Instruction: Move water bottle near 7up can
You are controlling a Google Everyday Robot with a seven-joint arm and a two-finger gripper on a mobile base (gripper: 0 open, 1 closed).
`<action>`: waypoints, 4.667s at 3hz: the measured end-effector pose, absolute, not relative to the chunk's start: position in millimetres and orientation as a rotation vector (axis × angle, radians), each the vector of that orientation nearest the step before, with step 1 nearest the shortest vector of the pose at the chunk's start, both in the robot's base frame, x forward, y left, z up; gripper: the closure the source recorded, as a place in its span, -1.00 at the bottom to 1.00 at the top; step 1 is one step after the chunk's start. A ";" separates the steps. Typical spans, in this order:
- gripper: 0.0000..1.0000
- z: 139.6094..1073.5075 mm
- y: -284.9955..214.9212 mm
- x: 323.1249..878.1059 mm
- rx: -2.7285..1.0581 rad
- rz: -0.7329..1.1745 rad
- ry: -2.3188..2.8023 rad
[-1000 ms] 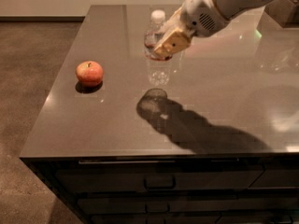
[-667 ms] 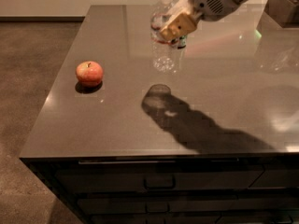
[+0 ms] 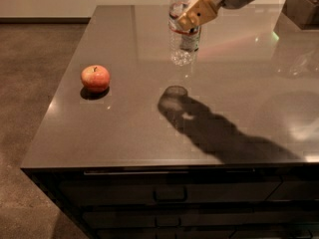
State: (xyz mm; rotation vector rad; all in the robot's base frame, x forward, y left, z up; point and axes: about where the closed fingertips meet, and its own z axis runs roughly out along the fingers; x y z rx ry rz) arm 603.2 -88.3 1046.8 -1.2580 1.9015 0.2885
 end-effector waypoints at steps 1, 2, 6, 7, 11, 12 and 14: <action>1.00 1043.2 -91.0 604.7 -1.170 0.266 1.921; 1.00 1034.5 -110.4 615.5 -0.942 0.214 1.969; 1.00 1017.4 -193.3 706.3 -0.571 0.135 2.167; 1.00 1000.7 -191.5 720.7 -0.561 0.188 2.192; -0.23 967.3 -181.5 768.6 -0.593 0.146 2.239; -0.73 960.3 -178.5 773.9 -0.601 0.156 2.253; -1.00 959.6 -177.8 774.2 -0.598 0.170 2.253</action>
Offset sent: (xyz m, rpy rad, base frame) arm 0.0406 -0.0574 -0.0045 0.2224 -0.1433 -0.5189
